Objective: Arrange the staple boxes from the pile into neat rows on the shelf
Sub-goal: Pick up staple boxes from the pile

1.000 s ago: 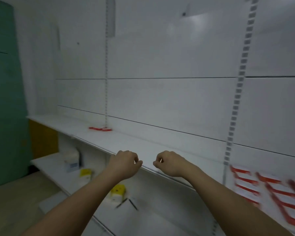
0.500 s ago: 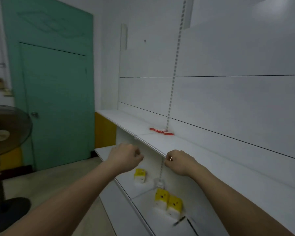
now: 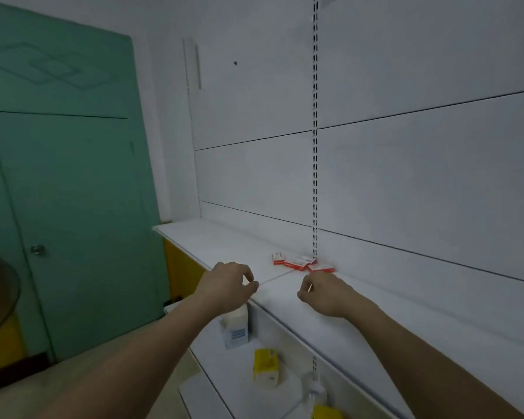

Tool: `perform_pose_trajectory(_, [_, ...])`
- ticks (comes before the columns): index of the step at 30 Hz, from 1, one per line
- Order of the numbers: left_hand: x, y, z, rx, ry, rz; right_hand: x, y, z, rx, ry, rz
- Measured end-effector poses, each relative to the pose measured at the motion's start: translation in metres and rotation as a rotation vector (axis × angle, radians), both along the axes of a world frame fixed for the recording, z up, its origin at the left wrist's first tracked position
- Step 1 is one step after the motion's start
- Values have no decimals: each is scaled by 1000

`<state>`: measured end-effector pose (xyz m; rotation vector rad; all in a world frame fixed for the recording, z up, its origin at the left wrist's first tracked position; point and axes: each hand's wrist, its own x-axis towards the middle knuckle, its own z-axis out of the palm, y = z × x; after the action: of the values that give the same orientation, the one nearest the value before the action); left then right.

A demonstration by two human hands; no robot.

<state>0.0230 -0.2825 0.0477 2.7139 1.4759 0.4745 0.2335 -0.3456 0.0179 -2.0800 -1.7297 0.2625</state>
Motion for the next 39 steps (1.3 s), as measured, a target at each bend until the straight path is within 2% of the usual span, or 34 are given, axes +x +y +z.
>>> perform_pose_trajectory(6, [47,66,-17,-13,52,-72,44,61,-6,-14,26,-79])
perform_pose_trajectory(14, [64,184,-30,-31,50,-170,71,133,-27,-40,-16,-235])
perform_pose_trajectory(21, [91,284,-68,-151,-83,-370,89,186,-46,83,-48,-569])
perform_pose_trajectory(24, [113,313,-82,-146,-200,-497,85,203,-57,213,-81,-693])
perform_pose_trajectory(28, [147,331,-95,-122,-332,-573,75,209,-62,320,-213,-815])
perform_pose_trajectory(32, [167,346,-110,-187,-262,-544,82,201,-47,449,-239,-685])
perform_pose_trajectory(35, [168,354,-113,-302,-223,-559,73,201,-58,282,-294,-507])
perform_pose_trajectory(37, [166,353,-111,-283,-144,-605,64,207,-65,99,-373,-434])
perform_pose_trajectory(39, [165,353,-110,-250,-129,-643,58,211,-62,8,-427,-441])
